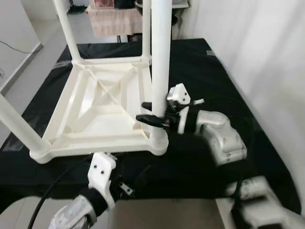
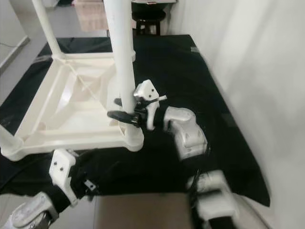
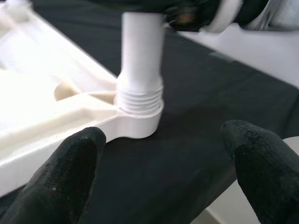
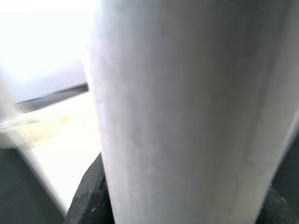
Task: Building children table
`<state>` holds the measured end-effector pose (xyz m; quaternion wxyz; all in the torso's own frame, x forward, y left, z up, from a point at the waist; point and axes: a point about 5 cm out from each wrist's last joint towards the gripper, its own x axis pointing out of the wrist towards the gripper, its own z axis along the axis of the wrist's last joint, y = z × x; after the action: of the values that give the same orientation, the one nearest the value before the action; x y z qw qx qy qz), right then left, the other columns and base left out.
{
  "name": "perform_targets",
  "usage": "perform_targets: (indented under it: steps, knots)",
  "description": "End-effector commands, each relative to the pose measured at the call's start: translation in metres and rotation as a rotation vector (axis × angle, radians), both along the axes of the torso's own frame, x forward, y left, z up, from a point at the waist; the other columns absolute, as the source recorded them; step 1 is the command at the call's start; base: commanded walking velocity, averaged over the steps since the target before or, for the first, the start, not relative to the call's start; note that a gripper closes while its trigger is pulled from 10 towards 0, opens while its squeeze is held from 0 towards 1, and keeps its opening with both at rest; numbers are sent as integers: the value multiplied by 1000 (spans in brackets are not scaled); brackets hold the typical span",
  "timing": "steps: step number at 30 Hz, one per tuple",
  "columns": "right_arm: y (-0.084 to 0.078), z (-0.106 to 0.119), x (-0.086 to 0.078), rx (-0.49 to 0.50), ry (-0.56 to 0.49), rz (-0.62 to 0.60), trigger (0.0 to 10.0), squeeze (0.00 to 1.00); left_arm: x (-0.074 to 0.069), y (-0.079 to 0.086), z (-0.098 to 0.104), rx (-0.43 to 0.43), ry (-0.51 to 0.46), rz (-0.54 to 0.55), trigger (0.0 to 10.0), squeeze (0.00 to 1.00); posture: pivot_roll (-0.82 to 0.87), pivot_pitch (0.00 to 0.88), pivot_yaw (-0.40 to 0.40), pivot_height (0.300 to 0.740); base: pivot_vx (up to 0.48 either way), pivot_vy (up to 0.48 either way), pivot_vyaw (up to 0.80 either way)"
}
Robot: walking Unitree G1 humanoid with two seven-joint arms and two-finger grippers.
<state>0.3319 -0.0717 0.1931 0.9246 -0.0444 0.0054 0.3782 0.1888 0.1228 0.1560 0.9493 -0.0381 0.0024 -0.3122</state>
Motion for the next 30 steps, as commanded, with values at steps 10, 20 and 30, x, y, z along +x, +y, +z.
perform_targets:
  steps: [10, 20, 30]
  knots:
    - [14, -60, -31, -62, 321, -262, 7020, 0, 14, 6, -10, 5, -2, 8, 10000, 0, 12, 72, -13, 740, 0, 0, 0]
    - [1, -13, 3, 115, 143, 12, 10000, 1000, 22, 6, -15, 4, -9, 25, 10000, 0, 25, 35, -30, 740, 0, 0, 0]
    - [-1, 4, 10, 42, 40, 448, 10000, 0, 26, 4, -19, -1, -16, 17, 10000, 0, 60, 15, -54, 740, 0, 0, 0]
